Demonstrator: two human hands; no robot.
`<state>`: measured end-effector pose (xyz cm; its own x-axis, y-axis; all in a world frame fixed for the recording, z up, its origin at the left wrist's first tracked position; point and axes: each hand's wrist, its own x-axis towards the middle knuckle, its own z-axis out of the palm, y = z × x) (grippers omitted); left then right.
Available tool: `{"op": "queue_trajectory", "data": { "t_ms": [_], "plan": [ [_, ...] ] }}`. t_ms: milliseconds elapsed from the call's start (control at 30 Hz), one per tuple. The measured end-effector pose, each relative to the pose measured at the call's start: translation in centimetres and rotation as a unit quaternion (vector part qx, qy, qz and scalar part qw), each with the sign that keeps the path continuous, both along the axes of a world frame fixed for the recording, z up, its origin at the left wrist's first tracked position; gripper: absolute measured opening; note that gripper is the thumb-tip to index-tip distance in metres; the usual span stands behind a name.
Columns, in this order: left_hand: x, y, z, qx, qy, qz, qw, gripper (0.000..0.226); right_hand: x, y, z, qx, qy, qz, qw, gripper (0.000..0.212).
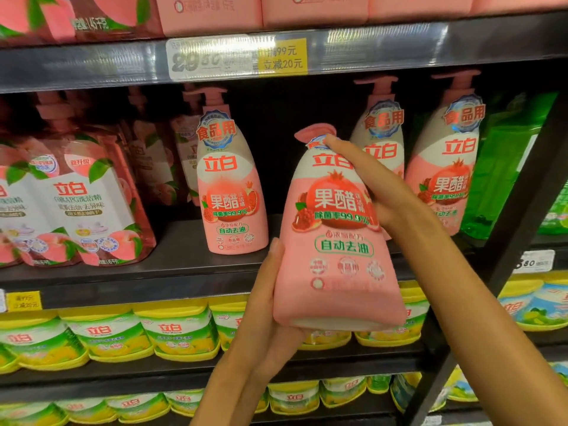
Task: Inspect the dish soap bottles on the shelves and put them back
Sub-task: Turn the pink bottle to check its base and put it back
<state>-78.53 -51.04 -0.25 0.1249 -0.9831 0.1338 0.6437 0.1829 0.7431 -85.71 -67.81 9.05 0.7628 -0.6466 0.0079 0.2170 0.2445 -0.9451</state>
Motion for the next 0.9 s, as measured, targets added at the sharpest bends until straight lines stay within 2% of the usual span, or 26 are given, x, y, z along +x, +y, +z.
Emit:
{"op": "queue_trajectory", "data": {
  "t_ms": [100, 133, 167, 200, 267, 300, 333, 433, 567, 633, 700, 800, 900],
  "plan": [
    [-0.6, 0.6, 1.5, -0.047, 0.041, -0.069, 0.996, 0.048, 0.2, -0.2, -0.2, 0.012, 0.014, 0.011, 1.0, 0.048],
    [-0.7, 0.8, 2.0, -0.051, 0.038, -0.05, 0.997, 0.052, 0.2, -0.2, -0.2, 0.01, 0.021, 0.013, 1.0, 0.049],
    [-0.1, 1.0, 2.6, -0.041, 0.017, 0.014, 0.999, 0.054, 0.3, -0.3, -0.2, 0.01, 0.028, 0.012, 0.999, 0.049],
    [0.1, 1.1, 2.6, -0.031, 0.035, 0.019, 0.999, 0.056, 0.3, -0.2, -0.2, 0.011, 0.035, 0.009, 0.999, 0.044],
    [-0.1, 0.8, 2.1, -0.019, 0.073, -0.034, 0.997, 0.054, 0.5, 0.0, -0.3, 0.014, 0.047, 0.001, 0.999, 0.03],
    [-0.5, 0.5, 1.6, -0.029, 0.094, -0.067, 0.993, 0.051, 0.6, 0.2, -0.4, 0.016, 0.05, -0.005, 0.999, 0.03],
    [-0.5, 0.4, 1.2, -0.018, 0.085, -0.057, 0.995, 0.051, 0.8, 0.3, -0.4, 0.02, 0.049, -0.012, 0.999, 0.031],
    [0.4, -0.1, -0.5, -0.006, 0.03, 0.009, 0.999, 0.063, 1.1, 0.3, -0.3, 0.01, 0.021, -0.017, 1.0, 0.025],
    [1.2, -0.3, -1.5, 0.021, -0.036, 0.026, 0.999, 0.059, 0.9, -0.2, 0.0, -0.066, 0.007, -0.041, 0.997, 0.044],
    [1.6, -0.2, -1.2, 0.034, -0.134, 0.059, 0.989, 0.06, 0.7, 0.0, 0.2, -0.106, -0.014, -0.058, 0.993, 0.04],
    [1.8, -0.3, -0.8, 0.061, -0.205, 0.105, 0.971, 0.076, 0.7, 0.6, 0.2, -0.152, -0.044, -0.075, 0.985, 0.028],
    [1.8, -0.7, -0.9, 0.044, -0.225, 0.14, 0.963, 0.076, 0.4, 1.5, 0.1, -0.178, -0.092, -0.082, 0.976, 0.019],
    [1.7, -1.0, -1.3, 0.017, -0.236, 0.164, 0.958, 0.073, 0.0, 1.9, 0.3, -0.217, -0.091, -0.062, 0.97, 0.016]
  ]
}}
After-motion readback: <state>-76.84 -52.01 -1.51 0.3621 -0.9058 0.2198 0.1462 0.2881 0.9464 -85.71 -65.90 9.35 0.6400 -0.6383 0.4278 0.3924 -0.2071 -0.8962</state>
